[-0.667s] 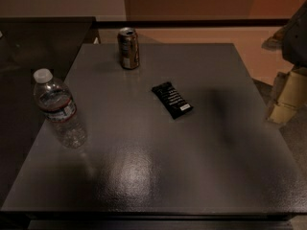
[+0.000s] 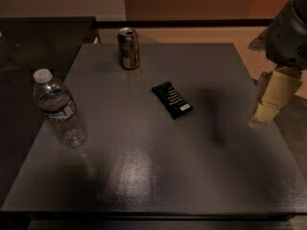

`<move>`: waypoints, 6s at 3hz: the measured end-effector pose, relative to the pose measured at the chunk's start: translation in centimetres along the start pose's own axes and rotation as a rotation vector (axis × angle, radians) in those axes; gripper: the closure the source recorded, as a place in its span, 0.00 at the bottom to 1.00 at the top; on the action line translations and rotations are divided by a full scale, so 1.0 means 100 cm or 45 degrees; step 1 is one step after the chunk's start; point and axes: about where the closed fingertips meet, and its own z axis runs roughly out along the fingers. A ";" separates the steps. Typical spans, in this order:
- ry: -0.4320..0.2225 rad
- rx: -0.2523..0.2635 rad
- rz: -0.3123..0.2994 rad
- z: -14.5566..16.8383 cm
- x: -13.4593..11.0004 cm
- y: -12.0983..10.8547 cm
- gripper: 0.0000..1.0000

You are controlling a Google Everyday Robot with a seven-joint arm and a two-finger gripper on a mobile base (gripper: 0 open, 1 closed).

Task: Pick rxbar chocolate

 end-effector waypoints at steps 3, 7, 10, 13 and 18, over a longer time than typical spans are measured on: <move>-0.039 0.017 0.280 0.052 -0.060 -0.008 0.00; 0.073 0.000 0.823 0.132 -0.105 -0.037 0.00; 0.168 -0.016 0.879 0.174 -0.129 -0.033 0.00; 0.197 -0.046 0.871 0.196 -0.124 -0.041 0.17; -0.059 -0.088 0.850 0.143 -0.127 -0.043 1.00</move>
Offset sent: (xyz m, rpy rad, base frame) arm 0.0329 0.0680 -0.0394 0.1010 0.0352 -0.2619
